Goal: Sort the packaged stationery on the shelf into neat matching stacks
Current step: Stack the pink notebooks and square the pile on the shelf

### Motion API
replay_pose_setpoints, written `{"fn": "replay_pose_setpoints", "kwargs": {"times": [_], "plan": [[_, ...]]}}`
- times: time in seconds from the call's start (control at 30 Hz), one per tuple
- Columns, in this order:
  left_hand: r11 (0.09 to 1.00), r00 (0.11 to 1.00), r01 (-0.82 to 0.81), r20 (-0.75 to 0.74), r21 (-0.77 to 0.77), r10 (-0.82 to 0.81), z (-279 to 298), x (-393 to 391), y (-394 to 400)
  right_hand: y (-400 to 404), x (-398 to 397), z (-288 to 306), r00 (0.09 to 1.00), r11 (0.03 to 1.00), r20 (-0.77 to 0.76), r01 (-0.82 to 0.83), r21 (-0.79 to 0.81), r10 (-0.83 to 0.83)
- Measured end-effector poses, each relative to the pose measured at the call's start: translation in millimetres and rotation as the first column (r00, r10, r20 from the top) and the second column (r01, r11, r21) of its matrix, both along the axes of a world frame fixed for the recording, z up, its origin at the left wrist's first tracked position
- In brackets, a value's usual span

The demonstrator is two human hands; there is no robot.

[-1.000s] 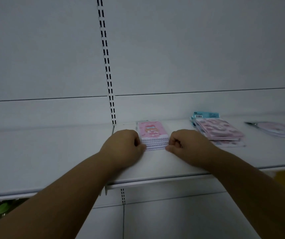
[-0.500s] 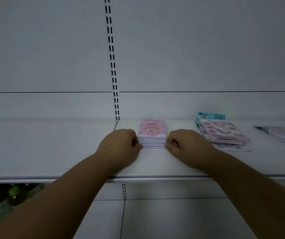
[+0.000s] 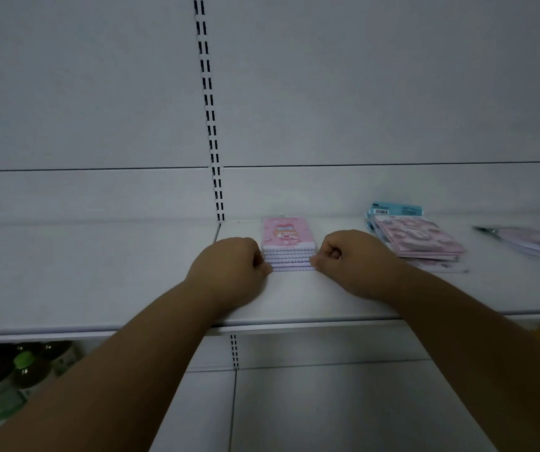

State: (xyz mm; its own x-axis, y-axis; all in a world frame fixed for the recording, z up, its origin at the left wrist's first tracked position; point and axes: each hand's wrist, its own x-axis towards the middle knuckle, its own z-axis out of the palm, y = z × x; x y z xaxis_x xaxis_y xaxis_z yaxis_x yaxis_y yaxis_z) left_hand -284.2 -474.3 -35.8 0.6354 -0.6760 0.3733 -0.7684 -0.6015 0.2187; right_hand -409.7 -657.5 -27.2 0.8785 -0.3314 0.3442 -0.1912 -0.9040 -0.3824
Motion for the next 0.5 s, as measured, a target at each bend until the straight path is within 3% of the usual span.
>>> {"fn": "replay_pose_setpoints", "kwargs": {"times": [0.5], "plan": [[0.998,0.998,0.052,0.023,0.031,-0.053,-1.1,-1.3,-0.7,4.7,-3.8,0.5,1.000,0.999,-0.030,0.006,-0.033,-0.007]]}}
